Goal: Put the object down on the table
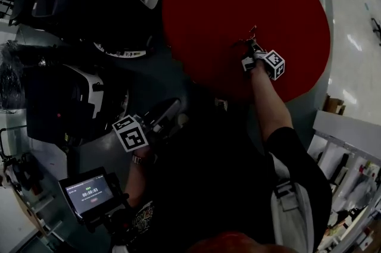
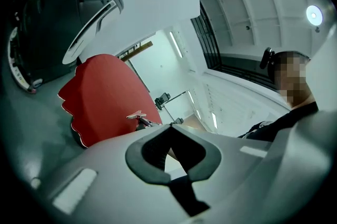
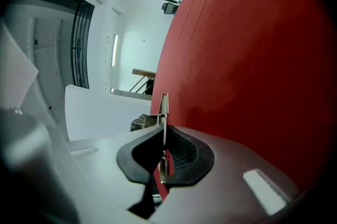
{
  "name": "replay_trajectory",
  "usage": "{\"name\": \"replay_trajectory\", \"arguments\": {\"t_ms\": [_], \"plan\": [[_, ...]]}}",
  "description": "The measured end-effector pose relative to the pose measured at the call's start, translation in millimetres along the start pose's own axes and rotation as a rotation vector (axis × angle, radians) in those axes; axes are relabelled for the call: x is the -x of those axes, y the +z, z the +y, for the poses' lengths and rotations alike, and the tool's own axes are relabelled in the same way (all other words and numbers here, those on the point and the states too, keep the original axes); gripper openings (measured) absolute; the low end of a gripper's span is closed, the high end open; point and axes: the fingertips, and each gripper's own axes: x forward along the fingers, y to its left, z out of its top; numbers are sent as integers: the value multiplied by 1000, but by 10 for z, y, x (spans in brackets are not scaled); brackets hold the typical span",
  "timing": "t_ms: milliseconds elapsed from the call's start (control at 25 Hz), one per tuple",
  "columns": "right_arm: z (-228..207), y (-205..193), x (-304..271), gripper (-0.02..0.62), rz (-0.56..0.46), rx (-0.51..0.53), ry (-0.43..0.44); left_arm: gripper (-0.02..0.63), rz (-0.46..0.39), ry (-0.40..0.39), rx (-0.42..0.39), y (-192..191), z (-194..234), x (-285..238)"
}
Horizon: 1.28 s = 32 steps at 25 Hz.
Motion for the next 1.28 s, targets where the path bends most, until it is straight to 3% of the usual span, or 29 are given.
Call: {"name": "replay_trajectory", "arguments": {"t_ms": [200, 560, 800, 1080, 1280], "plan": [[-50, 37, -236, 13, 22, -3, -18, 15, -35, 33, 37, 22, 127, -70], [-129, 50, -117, 69, 38, -23, -73, 15, -35, -11, 48, 7, 76, -146], [-220, 4, -26, 78, 57, 29, -155, 15, -23, -32, 31, -7, 73, -85], [-316, 47, 169, 104, 61, 164, -262, 15, 6, -75, 25, -42, 19, -124], [-359, -24, 303, 107, 135, 359, -352, 15, 36, -105, 20, -74, -55, -185]]}}
